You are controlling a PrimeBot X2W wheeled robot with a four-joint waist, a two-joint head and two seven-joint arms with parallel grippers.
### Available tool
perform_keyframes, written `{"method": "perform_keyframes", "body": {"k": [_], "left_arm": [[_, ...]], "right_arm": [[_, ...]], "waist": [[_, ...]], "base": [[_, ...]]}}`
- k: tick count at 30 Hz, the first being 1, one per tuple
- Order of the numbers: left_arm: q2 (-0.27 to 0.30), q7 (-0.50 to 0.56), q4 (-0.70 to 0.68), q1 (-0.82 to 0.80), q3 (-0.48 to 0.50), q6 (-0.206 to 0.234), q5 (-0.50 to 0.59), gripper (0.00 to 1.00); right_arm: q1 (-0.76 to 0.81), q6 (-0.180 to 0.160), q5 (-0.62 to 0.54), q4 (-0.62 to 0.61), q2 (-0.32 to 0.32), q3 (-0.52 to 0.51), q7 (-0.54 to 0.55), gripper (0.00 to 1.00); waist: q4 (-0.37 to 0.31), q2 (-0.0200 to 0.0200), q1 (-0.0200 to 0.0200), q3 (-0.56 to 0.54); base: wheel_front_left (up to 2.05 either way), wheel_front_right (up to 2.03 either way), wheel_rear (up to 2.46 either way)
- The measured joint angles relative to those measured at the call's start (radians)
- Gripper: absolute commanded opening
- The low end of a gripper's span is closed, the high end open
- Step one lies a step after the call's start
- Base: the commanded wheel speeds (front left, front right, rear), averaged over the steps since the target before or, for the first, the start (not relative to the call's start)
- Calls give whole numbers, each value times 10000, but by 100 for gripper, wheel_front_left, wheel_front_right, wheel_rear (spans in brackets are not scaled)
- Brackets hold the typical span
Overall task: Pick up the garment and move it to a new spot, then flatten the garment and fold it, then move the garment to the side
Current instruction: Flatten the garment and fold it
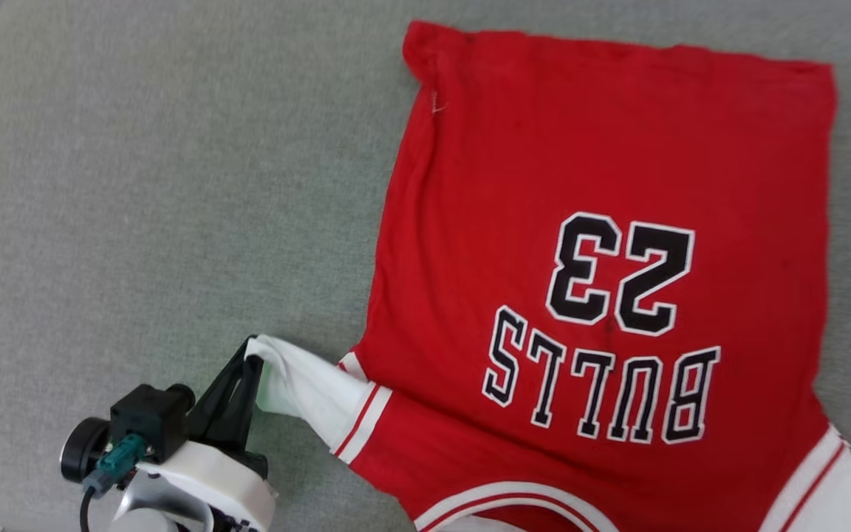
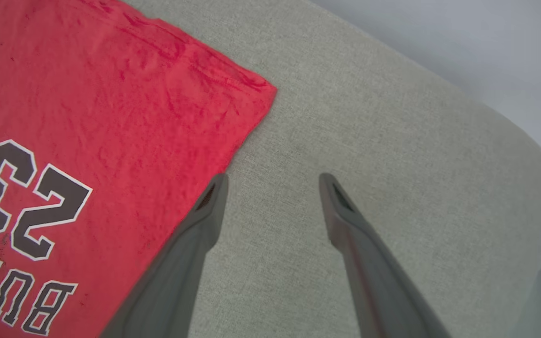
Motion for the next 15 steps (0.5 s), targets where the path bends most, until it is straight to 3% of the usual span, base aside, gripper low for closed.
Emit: {"method": "perform_keyframes", "body": {"k": [3,9,15], "left_arm": [[-232,0,-82,-169,117,-88,178,0],[-585,-8,-61,-488,349,-324,525,0],[-832,-17,-2,-568,581,-437,825,0]], "right_arm": [[-526,2,-481,483,508,-31,512,100],[-885,0,-1164,1336,1243,-109,522,100],[-631,-2,-1195,1511,1062,242,380,100]], "waist": [[259,0,0,522],[700,0,0,1480],[970,0,-3,1936]], "base": [[0,0,0],[0,0,0],[0,0,0]]}}
